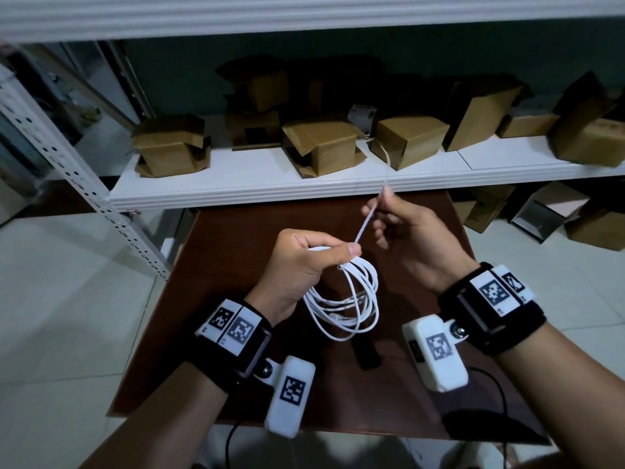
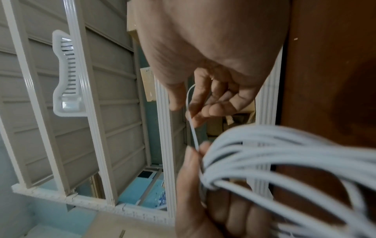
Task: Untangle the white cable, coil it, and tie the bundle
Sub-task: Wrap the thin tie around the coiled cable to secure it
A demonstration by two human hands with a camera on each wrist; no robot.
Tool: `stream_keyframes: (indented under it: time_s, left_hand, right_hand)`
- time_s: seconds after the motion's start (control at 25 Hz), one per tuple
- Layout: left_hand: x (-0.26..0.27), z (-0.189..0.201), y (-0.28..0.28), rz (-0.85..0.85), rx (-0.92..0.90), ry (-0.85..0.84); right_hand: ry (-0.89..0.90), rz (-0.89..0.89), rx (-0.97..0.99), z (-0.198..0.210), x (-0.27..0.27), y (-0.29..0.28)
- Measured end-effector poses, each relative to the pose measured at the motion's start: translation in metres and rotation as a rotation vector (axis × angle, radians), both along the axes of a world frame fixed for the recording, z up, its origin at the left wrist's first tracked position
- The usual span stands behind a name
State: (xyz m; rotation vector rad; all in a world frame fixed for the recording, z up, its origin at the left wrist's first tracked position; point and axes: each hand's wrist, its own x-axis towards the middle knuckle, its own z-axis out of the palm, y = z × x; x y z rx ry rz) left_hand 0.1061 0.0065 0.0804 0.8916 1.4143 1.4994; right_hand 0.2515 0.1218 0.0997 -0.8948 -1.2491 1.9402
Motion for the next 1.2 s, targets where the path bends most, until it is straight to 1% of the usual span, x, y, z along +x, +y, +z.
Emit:
stream_keyframes:
  time_s: [0.08,0.16,0.36,0.44,0.56,0.72,0.88,1.08,1.2]
  left_hand:
    - [0.001,0.002,0.001,-0.003,0.029,-0.025]
    - [0.002,0.004,0.001,-0.006,0.048,-0.047]
    - [0.005,-0.004,0.003,0.008,0.042,-0.044]
    - [0.004,-0.007,0.005,0.009,0.036,-0.018]
    - [0.005,-0.01,0.007,0.009,0.013,0.027]
    - [0.01,-0.009,0.008,0.008,0.016,0.053]
    - [0.014,-0.006,0.009,-0.009,0.028,0.071]
    - [0.014,-0.005,0.007,-0.026,0.026,0.099]
    - [0.013,-0.007,0.005,-0.007,-0.013,0.045]
  right_hand:
    - [-0.006,0.082,0.038,-0.001,-0.005,-0.01]
    - [-0.006,0.088,0.098,-0.006,-0.008,-0.021]
    - [-0.056,-0.053,0.114,-0.012,-0.008,-0.026]
    - [-0.081,-0.119,0.119,-0.012,-0.009,-0.027]
    - [-0.074,-0.228,0.076,-0.008,-0.01,-0.025]
    - [-0.11,-0.297,0.103,-0.008,-0.009,-0.02]
    - [-0.076,-0.38,0.102,-0.006,-0.007,-0.009]
    - [-0.051,-0.359,0.07,-0.008,-0.005,-0.005]
    - [-0.041,-0.285,0.076,-0.012,-0.007,-0.004]
